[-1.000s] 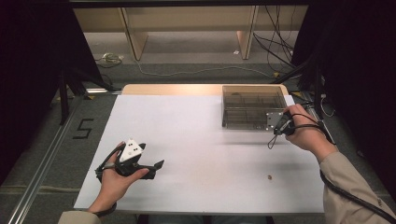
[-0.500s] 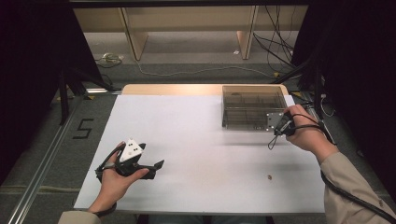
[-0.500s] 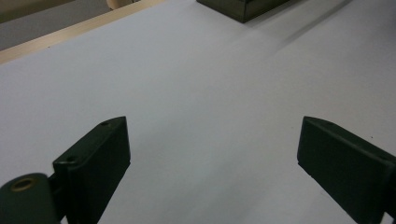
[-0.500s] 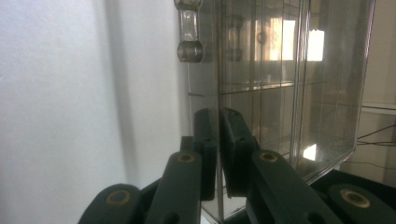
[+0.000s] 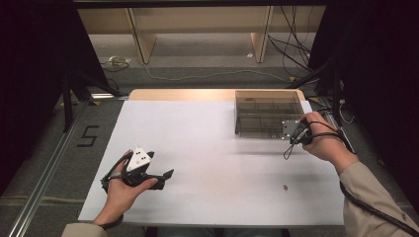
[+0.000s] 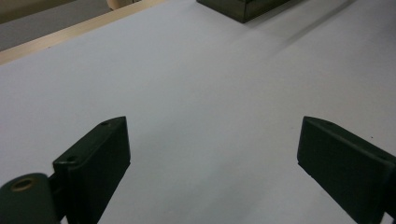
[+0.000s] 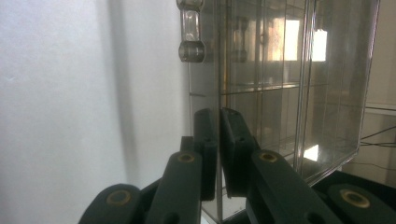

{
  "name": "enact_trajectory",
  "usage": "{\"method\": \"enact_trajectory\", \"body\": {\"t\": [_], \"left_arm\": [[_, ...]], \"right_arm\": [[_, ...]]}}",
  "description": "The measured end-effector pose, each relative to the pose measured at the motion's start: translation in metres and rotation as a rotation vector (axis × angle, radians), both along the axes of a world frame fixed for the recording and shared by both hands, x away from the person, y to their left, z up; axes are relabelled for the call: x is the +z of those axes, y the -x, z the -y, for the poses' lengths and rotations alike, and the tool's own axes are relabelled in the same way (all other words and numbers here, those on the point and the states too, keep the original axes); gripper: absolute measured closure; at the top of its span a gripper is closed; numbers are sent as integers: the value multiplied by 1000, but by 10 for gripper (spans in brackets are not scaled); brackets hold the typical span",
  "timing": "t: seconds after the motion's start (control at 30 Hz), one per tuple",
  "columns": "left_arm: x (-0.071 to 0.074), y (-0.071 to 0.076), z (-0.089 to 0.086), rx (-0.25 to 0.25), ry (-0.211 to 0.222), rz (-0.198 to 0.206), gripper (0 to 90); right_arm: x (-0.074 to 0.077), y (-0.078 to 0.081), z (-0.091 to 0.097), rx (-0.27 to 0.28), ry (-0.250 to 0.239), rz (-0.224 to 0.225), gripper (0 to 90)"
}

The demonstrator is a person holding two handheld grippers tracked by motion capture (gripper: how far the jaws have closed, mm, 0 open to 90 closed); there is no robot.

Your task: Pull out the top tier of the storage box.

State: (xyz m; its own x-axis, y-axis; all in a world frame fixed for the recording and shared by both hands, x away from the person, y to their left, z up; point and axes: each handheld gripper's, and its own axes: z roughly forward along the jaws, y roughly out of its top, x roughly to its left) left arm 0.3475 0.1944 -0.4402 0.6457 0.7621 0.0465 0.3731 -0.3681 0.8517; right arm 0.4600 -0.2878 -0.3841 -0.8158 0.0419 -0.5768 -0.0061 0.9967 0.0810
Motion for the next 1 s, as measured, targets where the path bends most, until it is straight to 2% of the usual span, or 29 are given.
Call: {"method": "enact_trajectory", "body": {"t": [1.0], "left_arm": [[0,0,0,-1,0,0,95]], "right_arm": [[-1,6,0,0,-20,-6,865]]}}
